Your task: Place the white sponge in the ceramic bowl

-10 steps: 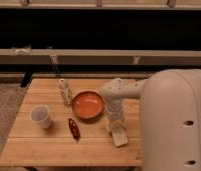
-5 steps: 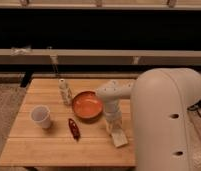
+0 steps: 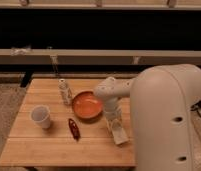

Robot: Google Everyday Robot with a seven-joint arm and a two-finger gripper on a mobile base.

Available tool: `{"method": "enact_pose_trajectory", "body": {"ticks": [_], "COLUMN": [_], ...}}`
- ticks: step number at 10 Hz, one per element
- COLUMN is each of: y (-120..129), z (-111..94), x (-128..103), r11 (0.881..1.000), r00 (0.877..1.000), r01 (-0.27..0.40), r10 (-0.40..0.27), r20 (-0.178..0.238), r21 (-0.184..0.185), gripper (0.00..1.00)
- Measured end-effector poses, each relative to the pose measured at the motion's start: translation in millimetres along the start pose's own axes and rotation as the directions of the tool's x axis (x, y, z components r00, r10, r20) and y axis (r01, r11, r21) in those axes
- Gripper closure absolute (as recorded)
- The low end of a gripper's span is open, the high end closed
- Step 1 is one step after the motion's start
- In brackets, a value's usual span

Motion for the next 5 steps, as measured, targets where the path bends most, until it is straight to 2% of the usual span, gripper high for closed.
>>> {"method": "enact_pose_trajectory", "body": {"ticks": [3, 5], "y": [-12, -10], "z": [-57, -105], "x": [2, -13], "r11": [1.0, 1.0], "r00": [0.997, 0.991], "r01": [-0.015, 0.017], "r10": [0.015, -0.015], "r20": [0.074, 0.131], "r21": [-0.002, -0.012], "gripper": [1.0, 1.0]}}
